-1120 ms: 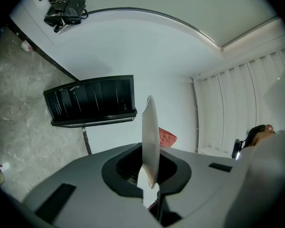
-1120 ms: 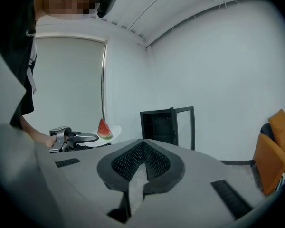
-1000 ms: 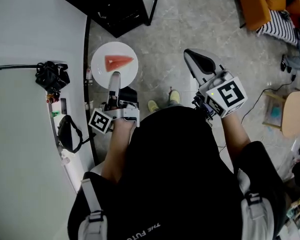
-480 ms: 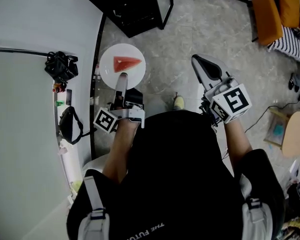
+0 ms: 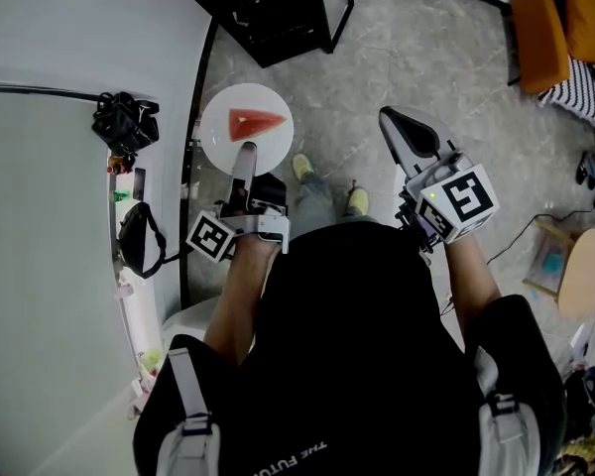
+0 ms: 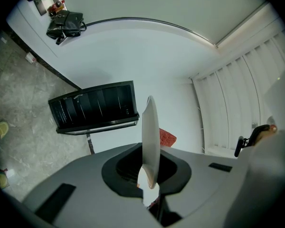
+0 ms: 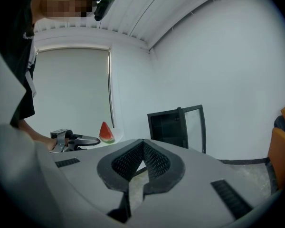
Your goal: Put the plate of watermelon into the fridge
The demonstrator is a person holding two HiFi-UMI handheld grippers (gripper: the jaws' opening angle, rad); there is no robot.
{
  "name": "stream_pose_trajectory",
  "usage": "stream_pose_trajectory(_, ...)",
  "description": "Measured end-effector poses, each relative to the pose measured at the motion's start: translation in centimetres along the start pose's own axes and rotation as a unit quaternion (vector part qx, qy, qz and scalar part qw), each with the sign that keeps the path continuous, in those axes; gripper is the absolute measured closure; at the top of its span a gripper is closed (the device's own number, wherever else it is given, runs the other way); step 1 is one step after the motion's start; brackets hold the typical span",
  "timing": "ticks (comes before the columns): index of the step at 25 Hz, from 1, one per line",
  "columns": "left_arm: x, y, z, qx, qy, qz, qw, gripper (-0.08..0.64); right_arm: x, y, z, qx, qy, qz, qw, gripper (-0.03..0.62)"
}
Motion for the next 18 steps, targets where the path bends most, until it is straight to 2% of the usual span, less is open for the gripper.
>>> stream_pose_trajectory(13,0.8,-2.6,2.9,0.019,-0.009,-0.012,0.9997,0.54,-0.5,-3.6,0.4,0.012,-0.002,-0.01,1.0,0.585)
stream_pose_trajectory(18,1.7,-5.1,6.2,0.024,-0.003,-0.01,0.9997,0.54,-2.0,-7.8,1.0,0.024,-0.005,-0.014,1.0,0.584)
Point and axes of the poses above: the fingertips, and each gripper's own axes: y backward along the fingers, x to its left, z out of its top, the point moved 9 cm from there along y, backward along the fingers, and after that the axes turned 14 degrees about z, right-handed, at the moved point
